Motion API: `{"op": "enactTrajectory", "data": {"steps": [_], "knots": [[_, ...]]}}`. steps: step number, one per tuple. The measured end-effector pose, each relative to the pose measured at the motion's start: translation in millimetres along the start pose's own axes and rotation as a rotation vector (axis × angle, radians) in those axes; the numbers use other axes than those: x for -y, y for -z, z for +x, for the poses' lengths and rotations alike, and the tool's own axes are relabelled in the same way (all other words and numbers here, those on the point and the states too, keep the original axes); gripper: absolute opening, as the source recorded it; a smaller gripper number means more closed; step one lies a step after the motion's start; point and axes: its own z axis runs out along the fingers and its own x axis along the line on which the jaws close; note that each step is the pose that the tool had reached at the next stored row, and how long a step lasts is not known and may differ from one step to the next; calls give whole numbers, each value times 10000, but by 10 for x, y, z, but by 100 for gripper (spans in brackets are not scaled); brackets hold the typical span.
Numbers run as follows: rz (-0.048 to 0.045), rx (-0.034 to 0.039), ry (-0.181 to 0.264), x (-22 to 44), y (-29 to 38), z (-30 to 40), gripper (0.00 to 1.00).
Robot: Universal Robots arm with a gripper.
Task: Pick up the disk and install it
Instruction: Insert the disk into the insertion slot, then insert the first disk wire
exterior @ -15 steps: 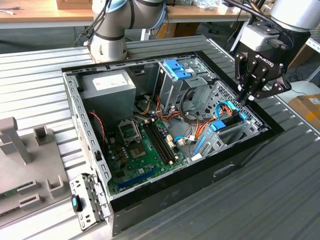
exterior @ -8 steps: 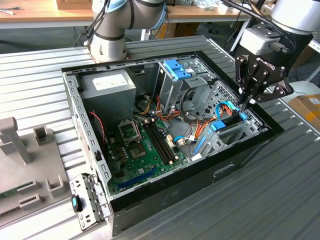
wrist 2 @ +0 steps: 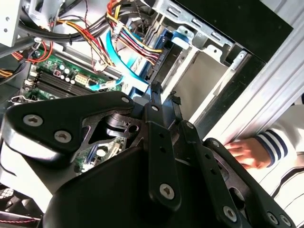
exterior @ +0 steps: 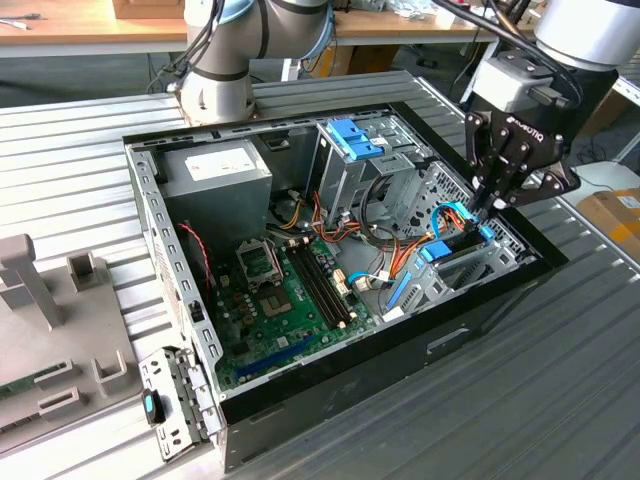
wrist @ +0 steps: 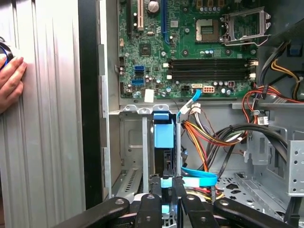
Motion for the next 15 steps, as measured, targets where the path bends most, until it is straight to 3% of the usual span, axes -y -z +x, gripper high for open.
{"op": "enactTrajectory", "data": {"steps": [4, 15], "knots": [[-1, -2, -15, 81, -1, -31, 24], [-2, -1, -26, 81, -2, -30, 24]]}}
